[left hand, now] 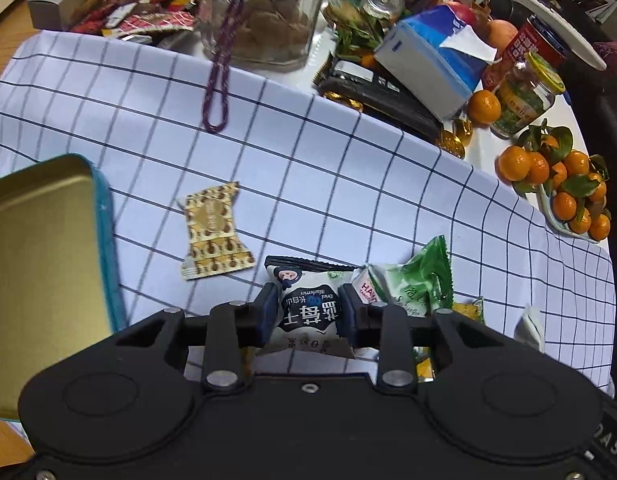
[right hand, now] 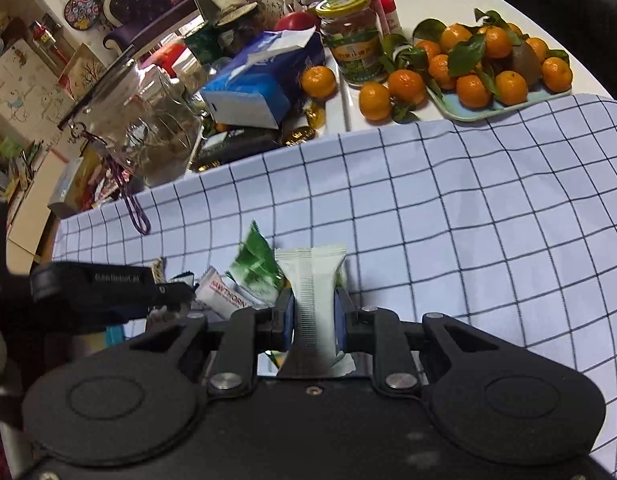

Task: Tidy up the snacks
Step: 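Close the left gripper on the white-wrapped cookie and lift it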

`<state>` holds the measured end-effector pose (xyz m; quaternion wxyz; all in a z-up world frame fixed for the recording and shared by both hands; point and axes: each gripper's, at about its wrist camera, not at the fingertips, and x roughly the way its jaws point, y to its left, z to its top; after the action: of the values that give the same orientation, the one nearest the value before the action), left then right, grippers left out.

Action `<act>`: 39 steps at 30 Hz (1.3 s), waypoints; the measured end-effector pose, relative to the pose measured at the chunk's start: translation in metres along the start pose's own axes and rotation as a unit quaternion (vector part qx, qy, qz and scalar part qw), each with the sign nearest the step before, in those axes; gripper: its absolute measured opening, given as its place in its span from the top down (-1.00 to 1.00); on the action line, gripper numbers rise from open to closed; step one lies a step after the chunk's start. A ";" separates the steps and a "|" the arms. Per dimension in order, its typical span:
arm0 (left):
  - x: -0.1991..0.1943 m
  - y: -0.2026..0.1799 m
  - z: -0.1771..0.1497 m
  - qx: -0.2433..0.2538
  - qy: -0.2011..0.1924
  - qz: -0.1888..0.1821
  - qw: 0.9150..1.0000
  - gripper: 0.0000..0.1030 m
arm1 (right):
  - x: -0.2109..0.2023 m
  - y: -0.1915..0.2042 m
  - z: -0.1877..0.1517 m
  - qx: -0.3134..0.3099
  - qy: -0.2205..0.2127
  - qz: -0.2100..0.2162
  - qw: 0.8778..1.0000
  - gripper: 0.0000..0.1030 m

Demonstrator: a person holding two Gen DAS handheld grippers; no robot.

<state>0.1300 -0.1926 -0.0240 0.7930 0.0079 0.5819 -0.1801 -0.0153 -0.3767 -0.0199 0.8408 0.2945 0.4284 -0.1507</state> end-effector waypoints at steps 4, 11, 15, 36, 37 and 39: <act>-0.016 0.011 -0.002 0.009 -0.007 0.003 1.000 0.19 | 0.007 0.021 0.000 -0.014 0.002 -0.001 1.000 0.57; -0.025 0.013 -0.005 0.009 0.002 -0.025 1.000 0.22 | 0.014 0.037 -0.004 0.008 0.019 -0.003 1.000 0.57; -0.041 0.002 -0.010 0.023 -0.020 -0.043 0.999 0.35 | -0.001 0.038 0.000 0.040 0.001 0.011 0.999 0.57; 0.005 -0.008 -0.025 0.026 -0.010 0.043 0.999 0.27 | -0.029 0.022 0.018 0.103 -0.027 0.056 0.993 0.57; 0.005 -0.012 -0.026 0.031 -0.011 0.046 0.998 0.22 | -0.031 0.022 0.019 0.103 -0.029 0.060 0.993 0.57; 0.009 -0.017 -0.027 0.038 -0.010 0.059 0.997 0.22 | -0.033 0.023 0.020 0.100 -0.033 0.062 0.993 0.57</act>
<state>0.1021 -0.2051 -0.0382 0.8073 0.0711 0.5649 -0.1551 -0.0105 -0.3714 0.0244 0.8288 0.3977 0.3641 -0.1495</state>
